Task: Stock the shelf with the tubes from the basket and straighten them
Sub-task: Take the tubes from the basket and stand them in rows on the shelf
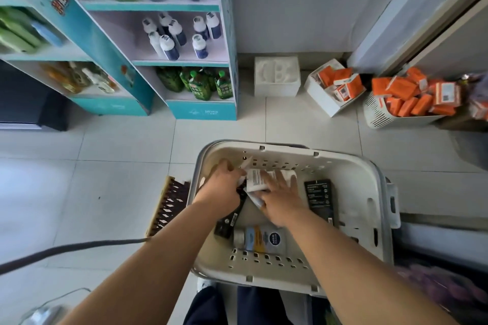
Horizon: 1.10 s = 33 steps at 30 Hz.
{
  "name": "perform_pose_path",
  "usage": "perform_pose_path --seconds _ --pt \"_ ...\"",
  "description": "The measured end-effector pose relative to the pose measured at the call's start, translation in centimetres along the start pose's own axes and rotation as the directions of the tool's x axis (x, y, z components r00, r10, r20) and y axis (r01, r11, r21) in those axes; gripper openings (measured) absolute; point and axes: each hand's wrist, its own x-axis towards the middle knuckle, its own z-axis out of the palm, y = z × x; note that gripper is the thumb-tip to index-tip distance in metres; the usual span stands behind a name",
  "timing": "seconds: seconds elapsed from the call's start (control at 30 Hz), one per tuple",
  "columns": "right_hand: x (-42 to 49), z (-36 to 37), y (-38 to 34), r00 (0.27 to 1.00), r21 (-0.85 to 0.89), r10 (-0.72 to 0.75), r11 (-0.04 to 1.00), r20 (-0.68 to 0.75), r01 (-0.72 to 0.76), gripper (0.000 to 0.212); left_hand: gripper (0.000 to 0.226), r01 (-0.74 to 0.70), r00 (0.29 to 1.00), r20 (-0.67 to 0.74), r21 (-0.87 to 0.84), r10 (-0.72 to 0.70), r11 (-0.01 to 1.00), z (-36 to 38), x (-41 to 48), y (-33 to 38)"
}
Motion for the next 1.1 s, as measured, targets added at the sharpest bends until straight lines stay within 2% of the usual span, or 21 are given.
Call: perform_pose_path --seconds 0.1,0.2,0.27,0.33,0.4,0.47,0.5,0.6,0.67,0.73,0.87,1.03,1.1 --pt "-0.3 0.5 0.2 0.995 -0.044 -0.052 0.998 -0.085 0.049 0.061 0.07 -0.073 0.997 0.022 0.198 0.07 0.978 -0.2 -0.1 0.2" --pt "-1.1 0.2 0.6 0.952 0.038 -0.012 0.999 -0.306 0.025 0.05 0.066 -0.157 0.985 0.0 0.403 0.171 0.902 -0.6 0.3 0.4" --pt "-1.6 0.0 1.1 0.869 0.178 0.056 0.983 -0.491 0.038 0.036 0.062 -0.178 0.975 -0.033 0.483 0.221 0.857 -0.8 0.7 0.6" --pt "-2.2 0.5 1.8 0.763 0.407 0.169 0.904 -0.623 0.133 0.026 0.056 -0.188 0.968 -0.046 0.516 0.246 0.836 -0.9 1.0 0.7" --pt "-3.1 0.1 1.7 0.746 0.632 0.33 0.759 -0.579 0.154 0.019 0.047 -0.193 0.962 -0.064 0.53 0.265 0.826 -1.2 1.2 0.8" --pt "-3.8 -0.5 1.8 0.795 0.815 0.459 0.574 -0.397 0.075 0.015 0.041 -0.213 0.954 -0.057 0.559 0.293 0.801 -1.3 1.4 1.2" --pt "-4.1 -0.6 1.9 0.823 0.864 0.476 0.503 -0.311 0.036 0.017 0.041 -0.234 0.95 -0.039 0.572 0.311 0.786 -1.3 1.6 1.4" --pt "-4.8 -0.8 2.3 0.867 0.928 0.47 0.373 -0.168 -0.023 0.028 0.035 -0.325 0.921 0.032 0.615 0.389 0.719 -1.7 1.5 1.9" --pt "-5.3 -1.3 2.5 0.868 0.953 0.483 0.302 -0.115 -0.042 0.028 0.029 -0.348 0.907 0.035 0.628 0.421 0.696 -2.0 1.7 1.7" --pt "-5.9 -1.9 2.8 0.851 0.974 0.517 0.226 -0.091 -0.032 0.022 0.023 -0.356 0.905 0.033 0.601 0.423 0.715 -2.1 2.0 1.3" --pt "-7.4 -3.2 2.9 0.808 0.995 0.582 0.02 -0.089 0.095 0.02 0.013 -0.392 0.915 0.081 0.401 0.394 0.828 -2.7 1.6 1.7" --pt "-9.9 -4.4 1.9 0.787 0.973 0.607 -0.093 -0.114 0.212 0.035 0.02 -0.389 0.921 0.015 0.061 0.389 0.919 -4.4 0.0 3.2" --pt "-11.1 -4.9 1.4 0.771 0.955 0.624 -0.132 -0.129 0.266 0.04 0.021 -0.386 0.922 -0.046 -0.088 0.384 0.918 -5.5 -0.9 3.5"
